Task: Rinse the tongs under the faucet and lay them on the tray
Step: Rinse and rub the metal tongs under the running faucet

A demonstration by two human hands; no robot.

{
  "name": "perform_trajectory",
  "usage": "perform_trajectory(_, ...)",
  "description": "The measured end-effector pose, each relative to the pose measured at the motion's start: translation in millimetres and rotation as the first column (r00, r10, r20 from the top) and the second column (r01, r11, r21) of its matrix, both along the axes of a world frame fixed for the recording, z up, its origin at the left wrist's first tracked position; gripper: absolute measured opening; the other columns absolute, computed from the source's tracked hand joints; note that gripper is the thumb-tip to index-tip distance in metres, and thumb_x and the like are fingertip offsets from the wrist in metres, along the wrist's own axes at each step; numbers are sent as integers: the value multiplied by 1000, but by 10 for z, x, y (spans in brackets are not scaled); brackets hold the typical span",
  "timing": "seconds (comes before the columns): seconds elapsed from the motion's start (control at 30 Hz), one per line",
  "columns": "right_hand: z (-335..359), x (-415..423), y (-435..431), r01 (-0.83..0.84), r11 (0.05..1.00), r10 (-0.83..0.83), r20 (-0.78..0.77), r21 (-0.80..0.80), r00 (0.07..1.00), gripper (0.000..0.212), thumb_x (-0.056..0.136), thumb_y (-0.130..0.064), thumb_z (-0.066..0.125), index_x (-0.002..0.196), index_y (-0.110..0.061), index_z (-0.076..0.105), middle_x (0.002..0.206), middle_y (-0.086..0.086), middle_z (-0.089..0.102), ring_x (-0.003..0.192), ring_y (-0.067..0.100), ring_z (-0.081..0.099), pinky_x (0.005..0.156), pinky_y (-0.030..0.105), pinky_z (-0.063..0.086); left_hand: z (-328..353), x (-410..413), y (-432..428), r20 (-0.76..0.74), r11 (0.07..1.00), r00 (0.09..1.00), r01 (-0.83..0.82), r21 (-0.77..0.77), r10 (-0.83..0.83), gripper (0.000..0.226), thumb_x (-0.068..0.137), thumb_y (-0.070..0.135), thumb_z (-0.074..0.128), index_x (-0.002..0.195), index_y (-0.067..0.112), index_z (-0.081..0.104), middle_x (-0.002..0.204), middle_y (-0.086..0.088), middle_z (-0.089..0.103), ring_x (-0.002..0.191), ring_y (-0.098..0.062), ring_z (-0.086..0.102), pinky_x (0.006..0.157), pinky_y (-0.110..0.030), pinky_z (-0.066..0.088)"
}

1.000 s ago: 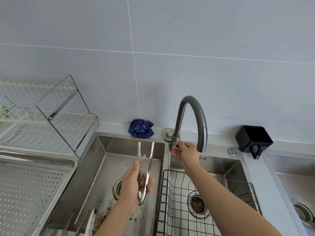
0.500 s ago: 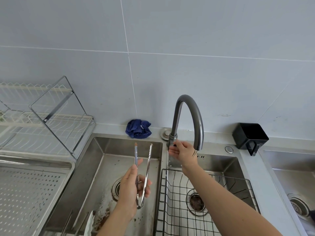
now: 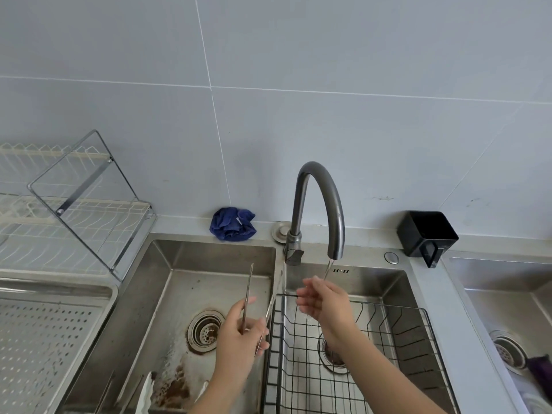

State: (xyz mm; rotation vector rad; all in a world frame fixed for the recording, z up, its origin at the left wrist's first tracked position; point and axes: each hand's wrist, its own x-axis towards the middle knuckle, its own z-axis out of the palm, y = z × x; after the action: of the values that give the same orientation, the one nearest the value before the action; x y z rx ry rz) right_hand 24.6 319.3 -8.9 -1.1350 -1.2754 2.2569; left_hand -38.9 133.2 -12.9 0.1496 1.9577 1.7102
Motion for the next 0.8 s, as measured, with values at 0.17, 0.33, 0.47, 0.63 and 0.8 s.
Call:
perform_trajectory(0.17,70,39,-199,-8,999,3,-108,-44,994,44,108,-37,48,110,0,73,94,18,77,80,29,72,67,39,61,-28,176,160,-319,951,947,-62,-303,-40,6,89,18,74,87,18,69,66,-6,65,62,-27,62,59,-45,56)
perform_trajectory(0.33,93,-10,-245,41,986,-39,-14,163,999,36,106,-37,53,101,-13,78,90,11,80,77,24,76,65,33,61,19,234,228,-527,896,840,-130,-425,-128,3,87,17,76,85,20,75,62,9,50,57,-5,46,52,-15,32)
perform_trajectory(0.47,99,-132,-200,28,947,-64,103,319,993,28,99,-24,65,77,-15,80,66,5,73,58,19,70,58,31,61,48,287,247,-551,909,827,-137,-394,-114,3,84,12,79,84,13,76,59,15,42,54,1,41,59,-6,38)
perform_trajectory(0.63,27,-191,-250,-12,938,-38,138,346,990,13,94,-9,69,92,-15,80,73,2,78,57,15,70,68,39,66,81,251,243,-473,894,870,-95,-438,-140,16,86,15,76,77,26,70,55,9,44,52,-5,42,51,-14,34)
perform_trajectory(0.8,58,-181,-202,10,921,-74,149,389,986,21,98,-19,66,82,-12,78,61,5,73,51,18,68,52,31,60,136,262,278,-440,917,884,-32,-398,-160,5,90,21,72,93,21,76,57,6,44,54,-9,45,54,-16,35)
